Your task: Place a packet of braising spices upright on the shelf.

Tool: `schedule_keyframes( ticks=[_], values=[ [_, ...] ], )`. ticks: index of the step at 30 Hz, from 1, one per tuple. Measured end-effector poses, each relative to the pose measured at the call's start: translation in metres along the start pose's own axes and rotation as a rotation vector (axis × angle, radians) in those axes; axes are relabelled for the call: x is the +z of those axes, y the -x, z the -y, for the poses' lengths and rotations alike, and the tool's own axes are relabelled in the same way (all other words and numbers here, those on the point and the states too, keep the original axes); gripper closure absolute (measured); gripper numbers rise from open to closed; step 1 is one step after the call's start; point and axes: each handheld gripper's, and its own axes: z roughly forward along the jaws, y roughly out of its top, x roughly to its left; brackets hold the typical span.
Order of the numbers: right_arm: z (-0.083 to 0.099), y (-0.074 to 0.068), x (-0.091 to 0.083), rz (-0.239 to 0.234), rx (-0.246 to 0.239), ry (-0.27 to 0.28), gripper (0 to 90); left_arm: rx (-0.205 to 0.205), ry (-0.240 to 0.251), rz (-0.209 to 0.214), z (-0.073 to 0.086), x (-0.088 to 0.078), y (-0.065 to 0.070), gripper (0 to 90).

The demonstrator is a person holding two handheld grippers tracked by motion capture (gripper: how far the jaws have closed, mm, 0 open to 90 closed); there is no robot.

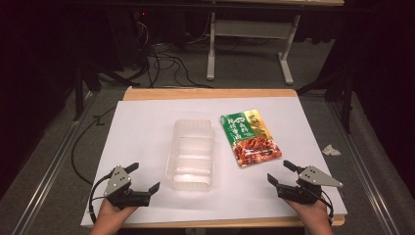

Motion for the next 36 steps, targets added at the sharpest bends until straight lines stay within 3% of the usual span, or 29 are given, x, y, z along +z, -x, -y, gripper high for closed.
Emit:
schedule_keyframes(
  ticks=[9,18,28,36],
  values=[
    [0.004,0.01,0.002,-0.001,0.014,-0.009,25.8,-0.008,0.019,-0.014,0.002,-0.002,-0.004,0.5],
    [0.004,0.008,0.008,-0.003,0.016,-0.022,25.5,-0.003,0.016,0.007,0.002,-0.003,-0.005,0.4],
    [-0.001,0.004,0.007,-0.022,0.031,-0.007,12.3,-0.03,0.02,0.009,0.003,-0.003,-0.007,0.1],
    [-0.002,0.007,0.009,-0.017,0.038,-0.017,10.3,-0.042,0.025,-0.015,0.003,-0.004,-0.01,0.1]
  ],
)
